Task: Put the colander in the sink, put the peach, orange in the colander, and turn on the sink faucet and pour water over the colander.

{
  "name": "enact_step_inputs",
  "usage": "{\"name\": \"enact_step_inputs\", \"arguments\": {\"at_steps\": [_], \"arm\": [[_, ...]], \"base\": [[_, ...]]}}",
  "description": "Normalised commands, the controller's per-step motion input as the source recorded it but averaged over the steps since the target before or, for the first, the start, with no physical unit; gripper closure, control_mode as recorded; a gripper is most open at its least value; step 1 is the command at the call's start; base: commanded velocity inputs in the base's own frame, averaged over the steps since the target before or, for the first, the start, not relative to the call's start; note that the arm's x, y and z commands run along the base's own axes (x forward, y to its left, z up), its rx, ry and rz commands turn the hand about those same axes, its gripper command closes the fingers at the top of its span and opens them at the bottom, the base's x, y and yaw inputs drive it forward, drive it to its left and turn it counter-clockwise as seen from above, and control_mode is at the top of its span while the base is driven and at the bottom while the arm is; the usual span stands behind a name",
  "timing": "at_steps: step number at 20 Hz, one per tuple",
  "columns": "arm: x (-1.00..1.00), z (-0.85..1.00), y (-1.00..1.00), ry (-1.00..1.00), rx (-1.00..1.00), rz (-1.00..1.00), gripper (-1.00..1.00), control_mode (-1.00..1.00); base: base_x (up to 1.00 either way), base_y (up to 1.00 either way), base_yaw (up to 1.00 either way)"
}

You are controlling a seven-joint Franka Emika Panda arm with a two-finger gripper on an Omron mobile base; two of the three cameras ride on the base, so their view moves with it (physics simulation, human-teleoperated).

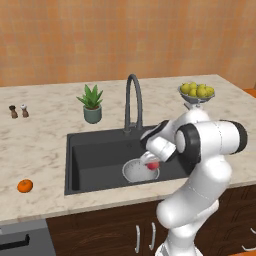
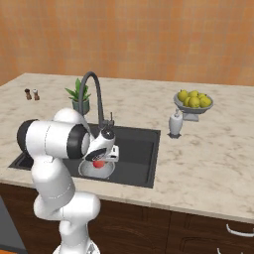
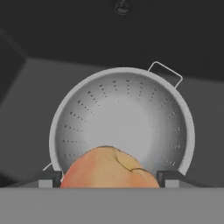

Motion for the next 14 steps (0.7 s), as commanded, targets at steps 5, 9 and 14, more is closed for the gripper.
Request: {"name": "enact_step_inputs", "arguments": {"at_steps": [5,9,14], "arm": [[0.15,-0.38,0.1,0.03,0.0,0.0,1.0,-1.0],[0.12,-0.34,0.0,0.02,0.0,0.0,1.0,-1.0],[0.01,-0.28,0.0,0.0,0.0,0.0,1.0,-1.0]], "base": [[0.0,0.0,0.0],[0.0,0.0,0.0],[0.0,0.0,0.0]]}}
